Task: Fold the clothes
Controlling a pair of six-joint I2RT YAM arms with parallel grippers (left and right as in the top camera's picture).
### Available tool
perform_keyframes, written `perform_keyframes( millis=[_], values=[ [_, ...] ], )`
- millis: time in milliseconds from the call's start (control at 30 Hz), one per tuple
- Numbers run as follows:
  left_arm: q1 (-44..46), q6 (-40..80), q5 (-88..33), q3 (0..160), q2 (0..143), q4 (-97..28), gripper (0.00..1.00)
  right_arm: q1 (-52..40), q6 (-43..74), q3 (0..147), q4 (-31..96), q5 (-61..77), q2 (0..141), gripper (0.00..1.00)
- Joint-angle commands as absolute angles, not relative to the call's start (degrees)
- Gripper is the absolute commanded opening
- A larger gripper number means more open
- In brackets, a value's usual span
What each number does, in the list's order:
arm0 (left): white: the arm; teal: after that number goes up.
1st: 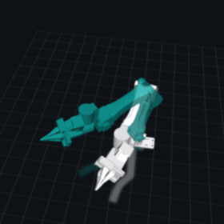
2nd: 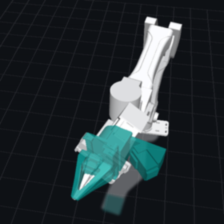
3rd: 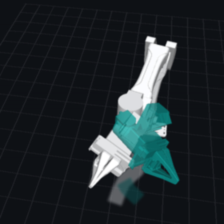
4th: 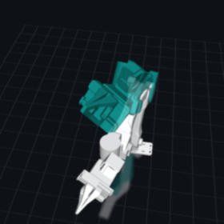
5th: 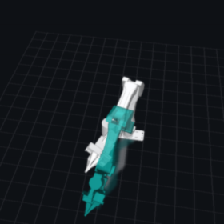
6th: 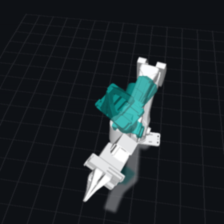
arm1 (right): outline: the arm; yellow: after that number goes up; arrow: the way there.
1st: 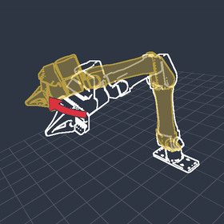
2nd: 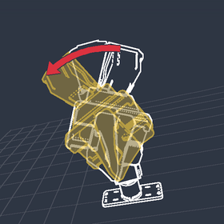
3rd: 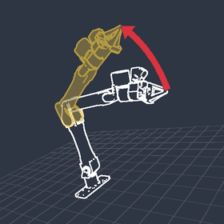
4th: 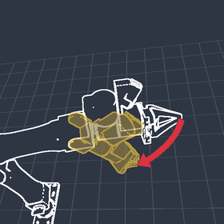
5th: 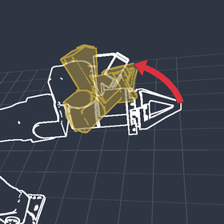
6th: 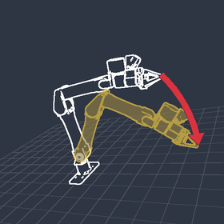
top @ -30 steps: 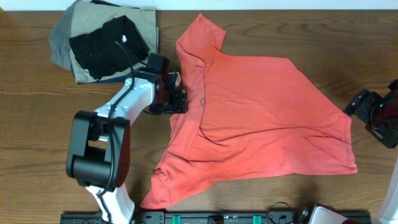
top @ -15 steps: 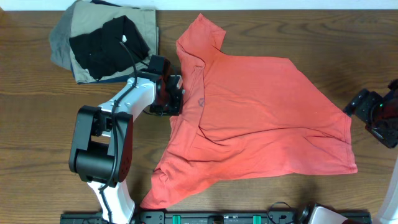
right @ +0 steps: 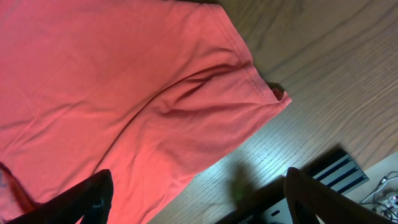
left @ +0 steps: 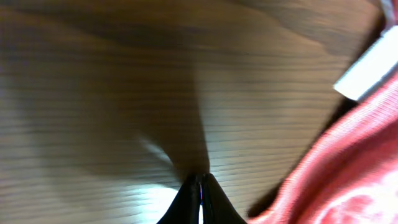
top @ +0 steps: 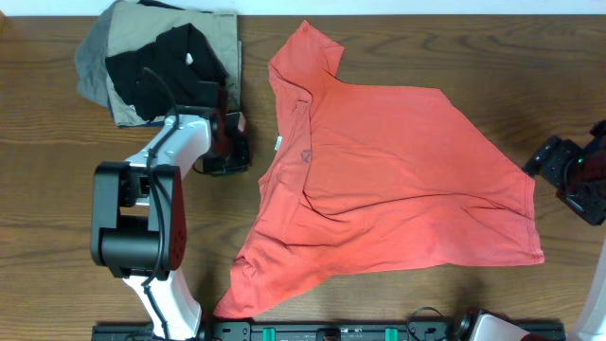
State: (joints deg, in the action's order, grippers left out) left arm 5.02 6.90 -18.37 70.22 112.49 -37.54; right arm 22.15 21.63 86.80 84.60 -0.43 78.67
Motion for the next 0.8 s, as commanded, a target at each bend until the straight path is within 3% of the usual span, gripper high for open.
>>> perform_keyframes(
  millis=[0,67,100,133,200,567,767],
  values=[
    [4.5,7.5,-16.6,70.8,111.0,-37.8,0.06,21.7,20.7,86.9,84.3,-0.6,77.9,0.86],
    [4.6,6.2,-19.7,70.8,110.6,-36.6,0.16,21.7,20.7,86.9,84.2,-0.6,77.9,0.86],
    [4.8,5.4,-22.4,70.8,110.5,-35.5,0.34,21.7,20.7,86.9,84.1,-0.6,77.9,0.86],
    [5.0,4.5,-25.3,70.8,110.5,-34.1,0.44,21.7,20.7,86.9,84.1,-0.6,77.9,0.86],
    [5.2,4.3,-28.1,70.8,110.5,-31.0,0.51,21.7,20.7,86.9,84.2,-0.6,77.9,0.86],
    [11.3,5.0,-27.5,70.8,111.3,-21.6,0.55,21.7,20.7,86.9,84.3,-0.6,77.9,0.86],
    [14.6,6.3,-18.3,70.8,111.4,-20.4,0.55,21.7,20.6,86.9,85.3,-0.6,77.9,0.86]
  ],
)
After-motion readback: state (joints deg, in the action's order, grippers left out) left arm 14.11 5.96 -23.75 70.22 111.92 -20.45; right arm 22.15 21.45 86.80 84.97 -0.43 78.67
